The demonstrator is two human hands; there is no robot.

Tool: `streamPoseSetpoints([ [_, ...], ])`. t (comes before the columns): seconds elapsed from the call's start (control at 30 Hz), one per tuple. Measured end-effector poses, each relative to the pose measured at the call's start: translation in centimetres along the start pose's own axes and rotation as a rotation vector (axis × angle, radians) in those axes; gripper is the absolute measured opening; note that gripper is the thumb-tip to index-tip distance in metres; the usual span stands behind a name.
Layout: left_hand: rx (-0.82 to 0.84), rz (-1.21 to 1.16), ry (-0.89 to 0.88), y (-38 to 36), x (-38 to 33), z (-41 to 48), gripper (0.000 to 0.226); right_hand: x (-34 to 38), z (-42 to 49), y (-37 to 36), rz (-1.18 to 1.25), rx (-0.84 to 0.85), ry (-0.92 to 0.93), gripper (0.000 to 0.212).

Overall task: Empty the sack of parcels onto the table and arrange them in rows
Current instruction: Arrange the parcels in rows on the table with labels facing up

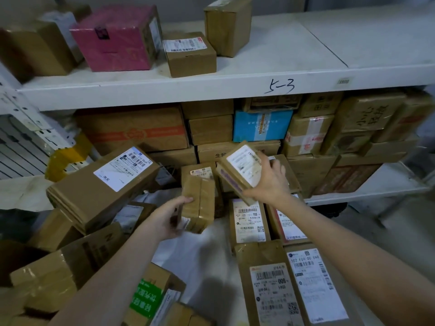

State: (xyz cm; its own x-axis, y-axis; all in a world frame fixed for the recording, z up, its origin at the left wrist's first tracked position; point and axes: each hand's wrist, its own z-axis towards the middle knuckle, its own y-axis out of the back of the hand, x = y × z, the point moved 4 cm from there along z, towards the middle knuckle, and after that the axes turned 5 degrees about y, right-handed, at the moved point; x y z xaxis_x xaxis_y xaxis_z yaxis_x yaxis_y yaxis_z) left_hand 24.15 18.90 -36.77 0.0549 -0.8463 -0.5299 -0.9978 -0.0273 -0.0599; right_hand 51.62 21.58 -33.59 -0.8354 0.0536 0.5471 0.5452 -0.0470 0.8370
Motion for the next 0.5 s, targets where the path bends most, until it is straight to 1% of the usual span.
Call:
streamPoseSetpoints([
  [0.07, -0.026, 0.21, 0.007, 0.0, 0.0, -0.4, 0.051, 0.5, 0.5, 0.0, 0.093, -0.004, -0.04, 0.121],
  [0.1, -0.02, 0.319, 0.036, -0.2, 0.2, -0.7, 0.052, 0.9, 0.5, -0.3, 0.112, 0.018, -0.038, 0.121],
  [0.2, -0.003, 0.709, 0.122, -1.6, 0.9, -1.4, 0.066, 1.6, 0.5, -0.9, 0.19, 0.029, -0.056, 0.122],
  [0.23, -0.026, 0.806, 0.135, -1.9, 1.0, -1.6, 0.072, 1.7, 0.5, -1.0, 0.212, 0.027, -0.063, 0.122],
  [0.3, -0.071, 0.889, 0.132, -2.4, 1.3, -1.4, 0.084, 1.8, 0.4, -1.2, 0.225, 0.032, -0.071, 0.122],
  [0.33, -0.109, 0.887, 0.091, -2.7, 1.3, -1.4, 0.083, 1.9, 0.3, -1.3, 0.225, 0.033, -0.074, 0.122],
  [0.37, -0.19, 0.891, 0.024, -3.0, 1.3, -1.2, 0.085, 1.9, 0.2, -1.4, 0.228, 0.032, -0.077, 0.122],
  [0.4, -0.289, 0.916, -0.036, -2.9, 1.5, -0.5, 0.095, 2.0, 0.0, -1.5, 0.234, 0.03, -0.078, 0.122],
  [0.43, -0.377, 0.953, -0.068, -3.0, 2.0, -0.2, 0.109, 2.0, -0.2, -1.6, 0.241, 0.032, -0.081, 0.121],
  [0.47, -0.443, 0.976, -0.076, -3.3, 2.7, 0.2, 0.121, 2.0, -0.4, -1.8, 0.245, 0.036, -0.082, 0.121],
  [0.5, -0.49, 0.972, -0.088, -3.6, 3.5, 0.5, 0.126, 2.0, -0.6, -1.9, 0.246, 0.043, -0.079, 0.121],
])
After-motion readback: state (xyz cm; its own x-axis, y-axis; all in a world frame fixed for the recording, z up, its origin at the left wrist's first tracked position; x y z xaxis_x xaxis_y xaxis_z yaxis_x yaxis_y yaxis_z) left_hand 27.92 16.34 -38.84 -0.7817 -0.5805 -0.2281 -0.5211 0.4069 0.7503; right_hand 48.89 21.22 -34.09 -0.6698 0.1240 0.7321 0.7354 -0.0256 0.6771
